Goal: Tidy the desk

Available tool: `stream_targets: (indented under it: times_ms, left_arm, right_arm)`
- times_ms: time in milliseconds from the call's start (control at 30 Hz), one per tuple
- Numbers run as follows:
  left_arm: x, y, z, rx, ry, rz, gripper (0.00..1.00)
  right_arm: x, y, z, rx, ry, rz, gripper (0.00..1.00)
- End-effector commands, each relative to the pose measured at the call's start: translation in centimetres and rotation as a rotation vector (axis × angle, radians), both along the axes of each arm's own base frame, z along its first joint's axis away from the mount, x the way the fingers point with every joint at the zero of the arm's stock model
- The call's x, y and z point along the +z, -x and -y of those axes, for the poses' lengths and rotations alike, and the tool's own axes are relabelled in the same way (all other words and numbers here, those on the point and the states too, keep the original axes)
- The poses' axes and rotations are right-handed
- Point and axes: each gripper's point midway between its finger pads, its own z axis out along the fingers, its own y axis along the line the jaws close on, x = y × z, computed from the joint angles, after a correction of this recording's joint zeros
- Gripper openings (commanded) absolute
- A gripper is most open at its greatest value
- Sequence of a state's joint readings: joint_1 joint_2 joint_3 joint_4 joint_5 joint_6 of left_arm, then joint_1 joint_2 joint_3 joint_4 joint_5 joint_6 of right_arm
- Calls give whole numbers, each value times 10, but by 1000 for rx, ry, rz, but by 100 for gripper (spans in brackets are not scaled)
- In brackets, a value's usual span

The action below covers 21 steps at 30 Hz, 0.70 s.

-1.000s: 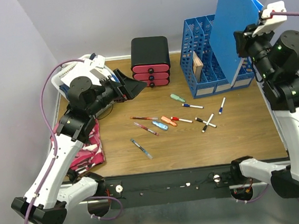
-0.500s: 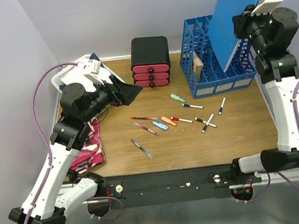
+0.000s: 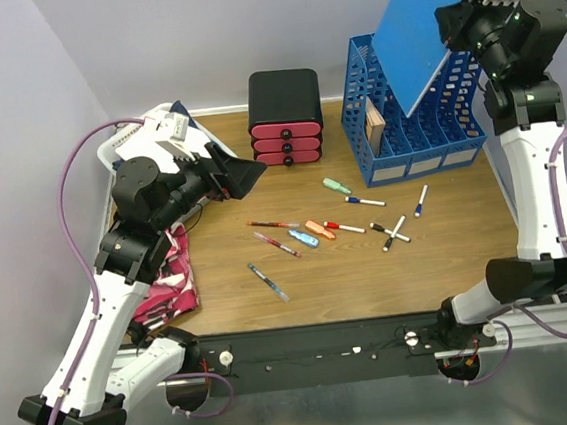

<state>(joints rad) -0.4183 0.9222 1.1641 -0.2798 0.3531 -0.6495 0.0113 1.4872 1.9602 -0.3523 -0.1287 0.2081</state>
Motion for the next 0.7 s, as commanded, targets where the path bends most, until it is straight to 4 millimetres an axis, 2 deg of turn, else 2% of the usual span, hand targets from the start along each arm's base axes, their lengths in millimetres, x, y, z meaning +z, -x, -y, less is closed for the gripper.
stream_targets:
  times_ms: [0,67,200,433,667]
  left_arm:
    - [-4,0,-1,-12,-13,13,99]
    - [-5,1,-2,-10,-11,9,99]
    - [-5,0,-4,-2,-4,8,99]
    - [-5,-1,-6,9,-2,10,99]
    - [-9,-3,-7,18,8,0,99]
  right_arm:
    - [42,-2,13,-13,-102,111,0]
    - [48,-3,21,-19,-136,118,1]
    - [48,-10,42,-43,-246,98,1]
    - [19,-24,62,-54,-328,12,0]
    - [1,-31,64,13,-375,-42,0]
